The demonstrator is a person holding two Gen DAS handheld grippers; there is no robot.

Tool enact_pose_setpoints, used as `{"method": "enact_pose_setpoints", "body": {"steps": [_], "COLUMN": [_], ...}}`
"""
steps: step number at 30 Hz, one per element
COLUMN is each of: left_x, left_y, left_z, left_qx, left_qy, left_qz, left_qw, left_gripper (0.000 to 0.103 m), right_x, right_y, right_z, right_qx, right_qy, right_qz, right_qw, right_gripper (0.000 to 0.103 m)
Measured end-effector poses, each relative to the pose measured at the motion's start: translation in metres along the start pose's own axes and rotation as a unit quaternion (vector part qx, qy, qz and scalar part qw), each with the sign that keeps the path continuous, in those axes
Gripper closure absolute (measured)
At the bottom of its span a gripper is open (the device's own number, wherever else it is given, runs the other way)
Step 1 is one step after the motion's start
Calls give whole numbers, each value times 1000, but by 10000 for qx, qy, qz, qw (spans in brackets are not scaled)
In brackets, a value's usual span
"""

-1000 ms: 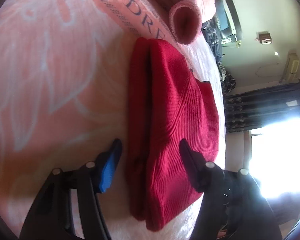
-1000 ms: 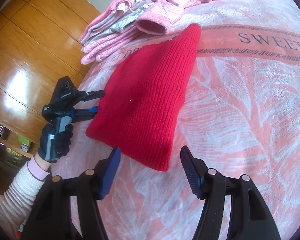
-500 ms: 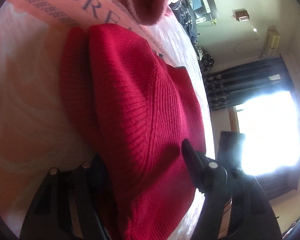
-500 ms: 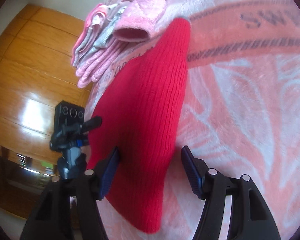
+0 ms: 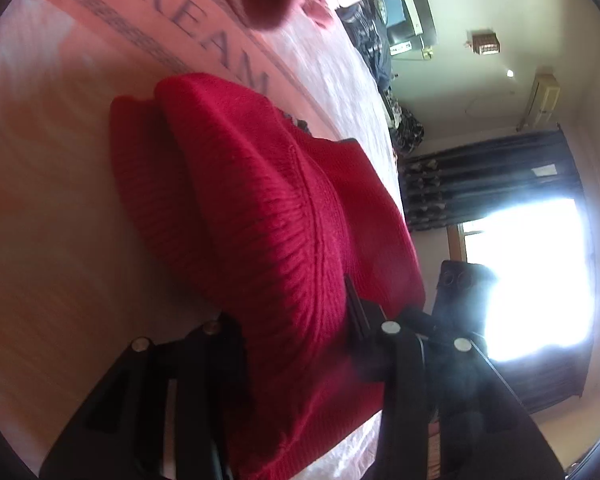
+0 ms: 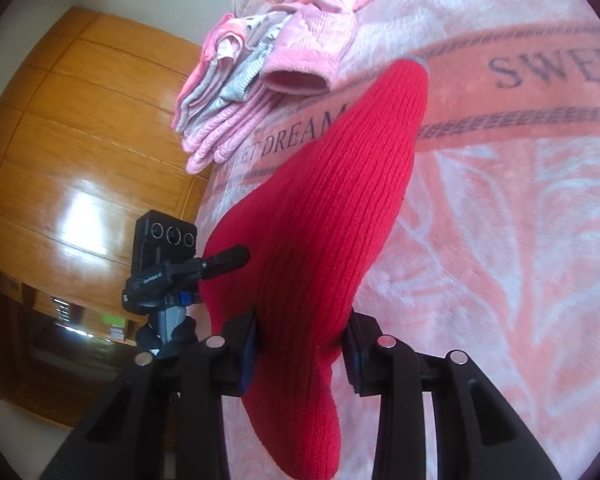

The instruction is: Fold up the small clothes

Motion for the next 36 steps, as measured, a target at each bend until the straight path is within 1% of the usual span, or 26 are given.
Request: {"method": "enact_pose_setpoints", "body": {"steps": [1,4,5,7,8,10,11,13,14,15,16,17,19,20,21,22,25,27,29,31,33,34,35,36], "left_x": [8,40,46,62,69,77,78,77,73,69,64,60,57,60,63,69,79,82,80,78,75,74,73,70], "left_y": [5,27,33,47,55,67,71,82,87,91,95,96,99,100,100,101,96,91,87,84,82,81,81,81], "left_z": [-5,-35,-42,-64,-79,-104,-114,-130,-138,-141,-143,-143,-143,-145,-148,-152,-163,-176,-182,-194,-213,-215,-217,-217], "left_qx": [-43,-209,-256,-409,-509,-677,-752,-848,-867,-854,-810,-791,-706,-655,-631,-630,-626,-635,-640,-703,-763,-753,-703,-678], "left_qy": [4,55,91,171,203,276,339,432,361,267,179,156,203,279,343,395,658,791,805,668,531,532,580,593], "left_qz": [-32,-175,-179,-190,-195,-156,-79,84,126,117,72,60,29,66,125,188,419,535,534,406,240,222,247,338], "left_qw": [10000,9996,9995,9988,9983,9972,9966,9954,9955,9959,9965,9967,9973,9974,9973,9971,9950,9934,9933,9945,9954,9955,9955,9954], "left_gripper": [67,67,67,67,67,67,67,66,66,64,59,57,56,56,53,46,35,35,34,34,35,38,42,51], "right_x": [2,11,17,24,30,41,47,63,74,84,96,102,108,107,106,105,98,94,91,89,89,88,88,89], "right_y": [-14,-52,-67,-84,-95,-107,-109,-107,-104,-100,-95,-90,-86,-87,-90,-93,-102,-104,-105,-103,-99,-96,-94,-93], "right_z": [-6,-29,-42,-61,-77,-103,-113,-130,-137,-141,-144,-144,-144,-145,-147,-148,-156,-167,-180,-189,-198,-200,-200,-199], "right_qx": [16,10,-7,-17,-18,-21,-23,-48,-59,-47,-13,19,100,122,140,174,239,205,132,57,-23,-32,2,11], "right_qy": [-7,66,97,130,176,283,333,422,476,558,646,683,733,704,662,663,654,645,649,622,538,484,456,478], "right_qz": [-61,-188,-250,-348,-376,-399,-415,-510,-556,-610,-615,-518,-329,-306,-316,-323,-388,-366,-398,-423,-497,-531,-550,-563], "right_qw": [10000,9998,9996,9993,9991,9988,9986,9978,9973,9966,9960,9963,9967,9970,9972,9971,9968,9970,9970,9972,9973,9974,9974,9973], "right_gripper": [68,68,68,68,68,68,68,68,68,67,67,66,64,63,62,57,51,50,49,49,50,52,59,63]}}
Point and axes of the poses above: each gripper's, at about its wrist camera, not at the fingertips, and y roughly the way its jaws point, x to its right, z to its top, the point moved 10 cm from there along y, roughly the way its jaws point, and after that the axes turned 8 degrees about y, right-handed, at the moved point
